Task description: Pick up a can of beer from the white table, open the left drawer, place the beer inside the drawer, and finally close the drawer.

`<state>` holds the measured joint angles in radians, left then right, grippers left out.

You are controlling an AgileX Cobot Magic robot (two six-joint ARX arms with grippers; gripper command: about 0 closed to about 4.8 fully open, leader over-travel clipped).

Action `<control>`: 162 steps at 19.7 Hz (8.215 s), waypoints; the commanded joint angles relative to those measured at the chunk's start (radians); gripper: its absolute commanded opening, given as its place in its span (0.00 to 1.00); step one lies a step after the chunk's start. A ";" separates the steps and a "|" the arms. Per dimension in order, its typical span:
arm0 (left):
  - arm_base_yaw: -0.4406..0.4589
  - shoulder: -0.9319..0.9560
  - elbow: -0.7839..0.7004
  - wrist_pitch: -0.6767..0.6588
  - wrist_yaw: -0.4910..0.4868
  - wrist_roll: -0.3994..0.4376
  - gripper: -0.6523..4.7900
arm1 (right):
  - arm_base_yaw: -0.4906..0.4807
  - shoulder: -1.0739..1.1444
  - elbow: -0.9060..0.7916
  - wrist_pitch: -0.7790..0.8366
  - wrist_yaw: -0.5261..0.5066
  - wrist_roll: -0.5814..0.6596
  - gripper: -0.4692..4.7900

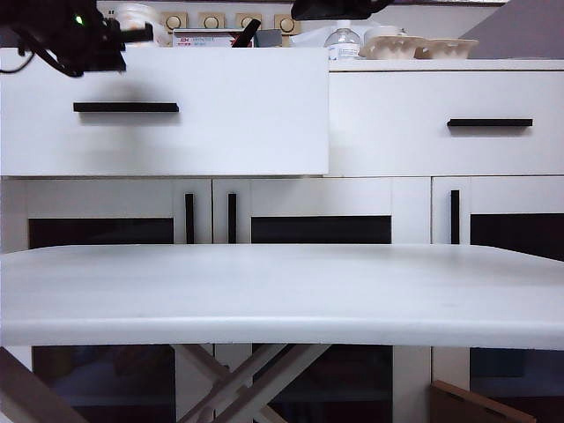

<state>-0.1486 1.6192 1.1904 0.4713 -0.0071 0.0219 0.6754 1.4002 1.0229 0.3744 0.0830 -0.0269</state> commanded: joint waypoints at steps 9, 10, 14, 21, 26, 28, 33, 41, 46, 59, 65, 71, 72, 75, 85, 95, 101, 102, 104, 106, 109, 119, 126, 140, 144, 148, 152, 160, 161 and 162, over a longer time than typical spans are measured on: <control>0.003 0.161 0.212 -0.016 0.008 -0.003 0.11 | 0.003 -0.005 0.006 0.012 -0.011 -0.003 0.08; 0.003 0.168 0.219 -0.014 0.008 -0.003 0.11 | 0.003 -0.005 0.006 0.012 -0.011 -0.003 0.08; 0.008 0.205 0.259 -0.021 0.008 -0.003 0.11 | 0.002 -0.005 0.007 0.011 -0.011 -0.003 0.08; 0.013 0.293 0.367 -0.029 0.008 -0.003 0.11 | 0.002 -0.005 0.008 0.011 -0.012 -0.003 0.08; 0.013 0.349 0.426 -0.029 0.008 -0.004 0.11 | 0.002 -0.005 0.007 0.011 -0.011 -0.003 0.08; 0.013 0.369 0.447 -0.031 0.008 -0.004 0.11 | 0.002 -0.005 0.008 0.011 -0.011 -0.003 0.08; 0.013 0.450 0.568 -0.055 0.008 -0.004 0.11 | 0.002 -0.005 0.007 0.010 -0.011 -0.004 0.08; 0.028 0.495 0.632 -0.090 -0.018 -0.003 0.11 | 0.002 -0.005 0.008 0.010 -0.011 -0.003 0.08; 0.031 0.431 0.631 -0.176 -0.014 -0.003 0.11 | -0.001 -0.034 0.007 -0.033 0.002 -0.009 0.08; 0.000 -0.090 0.544 -0.745 0.071 -0.004 0.11 | -0.040 -0.461 -0.149 -0.360 0.027 -0.051 0.08; -0.167 -0.476 0.174 -0.743 -0.098 0.031 0.11 | -0.040 -0.645 -0.351 -0.337 0.029 -0.029 0.08; -0.354 -0.851 -0.175 -0.747 -0.202 0.022 0.11 | -0.039 -0.768 -0.512 -0.341 0.027 0.001 0.08; -0.371 -0.927 -0.250 -0.747 -0.202 -0.008 0.11 | -0.040 -0.795 -0.555 -0.343 0.029 0.000 0.08; -0.384 -1.101 -0.420 -0.747 -0.216 -0.045 0.11 | -0.039 -0.869 -0.648 -0.342 0.031 0.000 0.08; -0.384 -1.548 -0.908 -0.754 -0.085 -0.109 0.11 | -0.039 -0.988 -0.698 -0.453 0.050 0.000 0.08; -0.188 -1.615 -1.094 -0.519 -0.126 -0.019 0.11 | -0.038 -0.989 -0.698 -0.453 0.050 0.000 0.08; 0.154 -1.615 -1.119 -0.506 0.011 -0.011 0.11 | -0.037 -0.989 -0.698 -0.453 0.050 0.000 0.08; 0.185 -1.615 -1.136 -0.488 0.033 -0.011 0.11 | -0.037 -0.989 -0.698 -0.453 0.050 0.000 0.08; 0.236 -1.615 -1.180 -0.402 0.138 0.015 0.11 | -0.037 -0.989 -0.698 -0.453 0.050 0.000 0.08; 0.252 -1.615 -1.181 -0.396 0.163 0.045 0.11 | -0.037 -0.988 -0.698 -0.453 0.050 0.001 0.08; 0.251 -1.615 -1.181 -0.409 0.115 0.045 0.11 | -0.037 -0.989 -0.698 -0.453 0.050 0.000 0.08; 0.251 -1.615 -1.181 -0.508 -0.026 0.049 0.11 | -0.037 -0.989 -0.699 -0.456 0.050 0.001 0.08; 0.251 -1.615 -1.181 -0.509 0.038 0.048 0.11 | -0.039 -1.016 -0.740 -0.444 0.050 0.001 0.08; 0.251 -1.615 -1.181 -0.518 0.034 0.047 0.22 | -0.513 -1.380 -0.933 -0.459 0.053 0.001 0.08; 0.251 -1.615 -1.181 -0.519 0.034 0.046 0.22 | -0.601 -1.397 -1.014 -0.415 0.054 0.001 0.08; 0.251 -1.615 -1.181 -0.519 0.034 0.046 0.22 | -0.597 -1.397 -1.015 -0.432 0.014 0.001 0.08; 0.251 -1.615 -1.181 -0.519 0.034 0.046 0.22 | -0.598 -1.397 -1.015 -0.419 -0.007 0.000 0.08; 0.251 -1.615 -1.181 -0.519 0.034 0.046 0.22 | -0.597 -1.397 -1.015 -0.423 -0.007 0.000 0.08; 0.251 -1.615 -1.181 -0.519 0.034 0.046 0.22 | -0.597 -1.397 -1.015 -0.423 -0.007 0.000 0.08; 0.251 -1.615 -1.181 -0.519 0.034 0.046 0.22 | -0.597 -1.397 -1.015 -0.423 -0.007 0.000 0.08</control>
<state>0.1020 0.0036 0.0078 -0.0566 0.0250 0.0673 0.0769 0.0040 0.0078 -0.0658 0.0784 -0.0299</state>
